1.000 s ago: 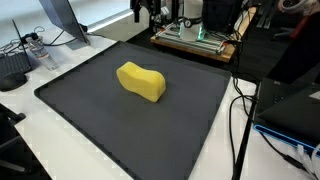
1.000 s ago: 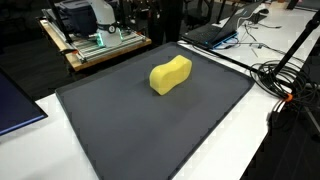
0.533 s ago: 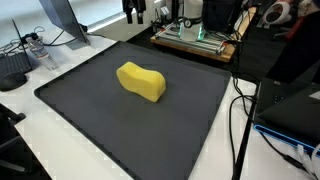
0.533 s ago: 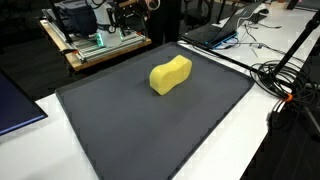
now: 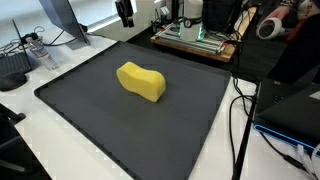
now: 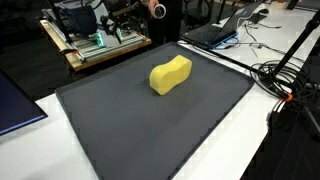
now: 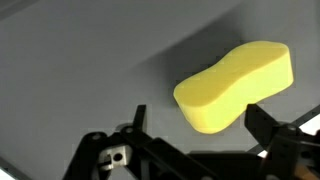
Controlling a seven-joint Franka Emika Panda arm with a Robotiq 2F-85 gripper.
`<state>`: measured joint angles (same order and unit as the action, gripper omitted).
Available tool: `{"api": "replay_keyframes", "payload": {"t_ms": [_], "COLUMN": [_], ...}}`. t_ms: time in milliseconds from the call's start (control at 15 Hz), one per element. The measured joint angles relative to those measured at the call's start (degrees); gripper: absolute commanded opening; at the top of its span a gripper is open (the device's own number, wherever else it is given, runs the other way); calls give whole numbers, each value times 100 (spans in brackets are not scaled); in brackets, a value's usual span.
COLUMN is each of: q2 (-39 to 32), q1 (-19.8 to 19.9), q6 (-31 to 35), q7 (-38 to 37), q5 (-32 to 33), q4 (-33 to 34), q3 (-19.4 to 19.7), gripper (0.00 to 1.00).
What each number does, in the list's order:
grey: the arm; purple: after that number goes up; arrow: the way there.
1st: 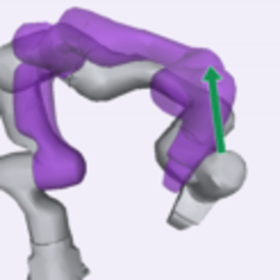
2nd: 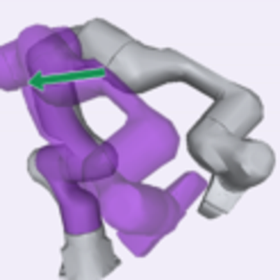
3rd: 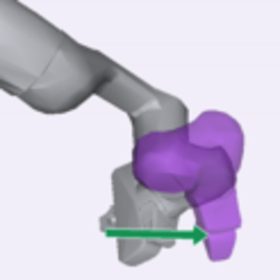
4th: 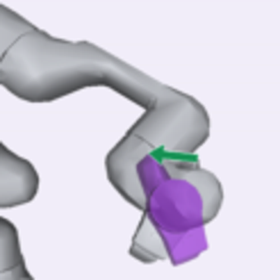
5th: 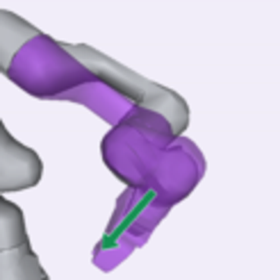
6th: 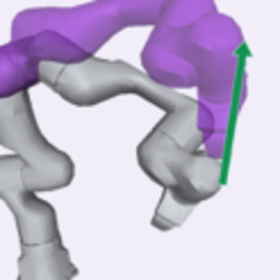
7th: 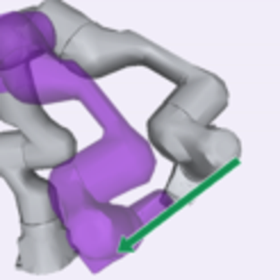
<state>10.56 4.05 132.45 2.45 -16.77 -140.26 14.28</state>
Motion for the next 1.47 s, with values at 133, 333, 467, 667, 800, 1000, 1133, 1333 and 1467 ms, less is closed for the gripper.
{"api": "replay_keyframes", "payload": {"t_ms": [133, 333, 467, 667, 800, 1000, 1133, 1333, 1467], "q2": [-305, -719, -1000, -1458, -1734, -2102, -2324, -2673, -2909], "q1": [72, 153, 177, 176, 163, 69, -38, -270, -446], "q6": [-283, -769, -1066, -1520, -1776, -2093, -2312, -2814, -3240], "q7": [-77, -256, -487, -907, -1169, -1579, -1832, -2227, -2389], "q5": [-59, -80, -72, -42, 38, 402, 741, 1427, 1818], "q4": [391, 1077, 1587, 2408, 2933, 3675, 4112, 4759, 5198], "q3": [-2, -39, -102, -263, -410, -616, -718, -813, -863], "gripper": [100, 100, 100, 100, 100, 100, 100, 100, 100]}}
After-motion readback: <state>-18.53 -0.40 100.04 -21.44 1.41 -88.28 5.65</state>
